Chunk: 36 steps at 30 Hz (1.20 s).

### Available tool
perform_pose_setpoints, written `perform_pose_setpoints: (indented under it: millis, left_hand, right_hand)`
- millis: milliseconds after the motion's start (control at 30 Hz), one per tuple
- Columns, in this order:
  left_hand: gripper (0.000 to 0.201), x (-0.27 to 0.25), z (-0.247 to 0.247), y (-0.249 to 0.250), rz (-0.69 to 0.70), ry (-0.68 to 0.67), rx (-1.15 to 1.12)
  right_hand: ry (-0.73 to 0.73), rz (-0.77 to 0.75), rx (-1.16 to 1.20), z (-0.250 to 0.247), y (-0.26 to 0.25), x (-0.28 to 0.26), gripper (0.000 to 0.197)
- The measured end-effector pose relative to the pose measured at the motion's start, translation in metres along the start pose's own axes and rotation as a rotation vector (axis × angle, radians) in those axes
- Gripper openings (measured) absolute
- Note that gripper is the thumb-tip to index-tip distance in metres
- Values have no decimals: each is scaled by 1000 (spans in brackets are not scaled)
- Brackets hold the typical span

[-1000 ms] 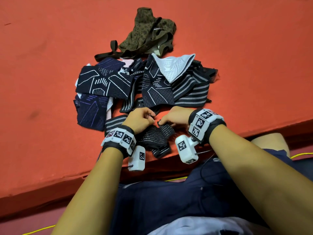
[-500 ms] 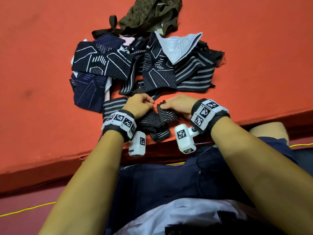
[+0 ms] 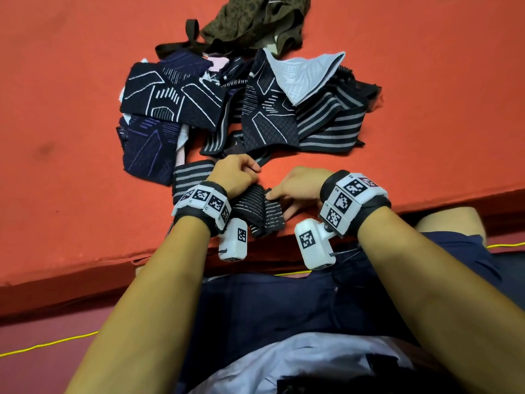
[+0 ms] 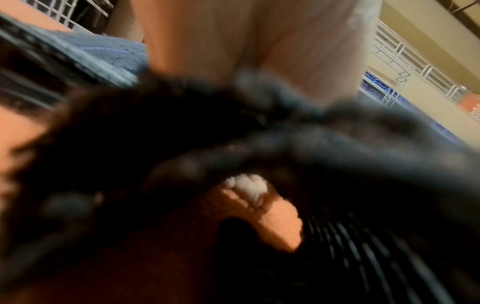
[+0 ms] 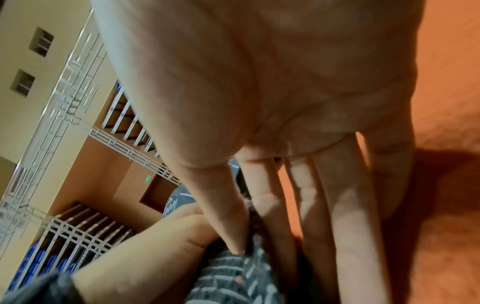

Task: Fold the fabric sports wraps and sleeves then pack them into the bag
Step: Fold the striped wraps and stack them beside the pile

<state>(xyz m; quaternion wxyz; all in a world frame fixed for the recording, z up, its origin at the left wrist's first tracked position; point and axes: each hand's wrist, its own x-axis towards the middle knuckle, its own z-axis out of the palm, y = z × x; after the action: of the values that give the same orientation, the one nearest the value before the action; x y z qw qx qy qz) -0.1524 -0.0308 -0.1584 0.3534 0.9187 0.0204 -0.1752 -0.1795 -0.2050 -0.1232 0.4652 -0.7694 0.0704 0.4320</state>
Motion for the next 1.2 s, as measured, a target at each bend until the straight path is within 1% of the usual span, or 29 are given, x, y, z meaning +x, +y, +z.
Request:
perform_pose_setpoints:
  millis: [100, 133, 200, 233, 300, 400, 467, 533, 600, 667, 700, 733, 833, 867, 933, 967, 1033, 1100, 1200]
  left_hand:
    - [14, -4, -1, 3, -3, 7, 5]
    - [12, -5, -1, 4, -4, 9, 2]
    - [4, -6, 0, 6, -11, 16, 25]
    - [8, -7, -1, 8, -2, 30, 40]
    - [24, -9, -1, 10, 30, 63, 15]
    - [39, -13, -3, 18, 71, 77, -82]
    - [39, -12, -3, 20, 91, 47, -85]
    - [25, -7, -2, 20, 101, 31, -6]
    - [12, -5, -1, 19, 102, 42, 103]
    - [6, -5, 1, 18, 123, 63, 164]
    - [4, -7, 2, 19, 136, 74, 175]
    - [4, -7, 3, 20, 145, 82, 187]
    - [8, -6, 8, 23, 146, 67, 222]
    - [8, -5, 11, 25, 143, 60, 232]
    - [12, -4, 14, 31, 167, 59, 258]
    - [15, -4, 16, 35, 193, 61, 267]
    - [19, -5, 20, 45, 252, 59, 257]
    - [18, -7, 26, 52, 289, 25, 221]
    - [20, -9, 38, 52, 281, -29, 195]
  right_hand:
    - [-3, -13, -67, 2, 1, 0, 24]
    - [23, -27, -83, 0, 2, 0, 23]
    - [151, -70, -109, -10, 5, 1, 28]
    - [232, -99, -106, -18, 7, 2, 32]
    - [354, -143, -73, -36, 11, 2, 38]
    - [444, -173, -63, -58, 16, 0, 44]
    - [454, -168, -55, -69, 21, -1, 41]
    - [410, -142, -53, -72, 27, -4, 31]
    - [384, -136, -87, -72, 31, -3, 27]
    - [410, -131, -59, -73, 34, -1, 29]
    - [414, -134, -55, -74, 36, 2, 34]
    - [413, -131, -62, -75, 38, 5, 37]
    - [421, -81, -94, -77, 36, 6, 20]
    - [427, -77, -114, -77, 35, 6, 21]
    - [439, -75, -179, -77, 32, 8, 38]
    - [456, -70, -212, -76, 31, 9, 43]
    - [499, -51, -261, -74, 32, 16, 43]
    - [550, -16, -266, -73, 32, 22, 45]
    - [570, -7, -300, -71, 31, 21, 48]
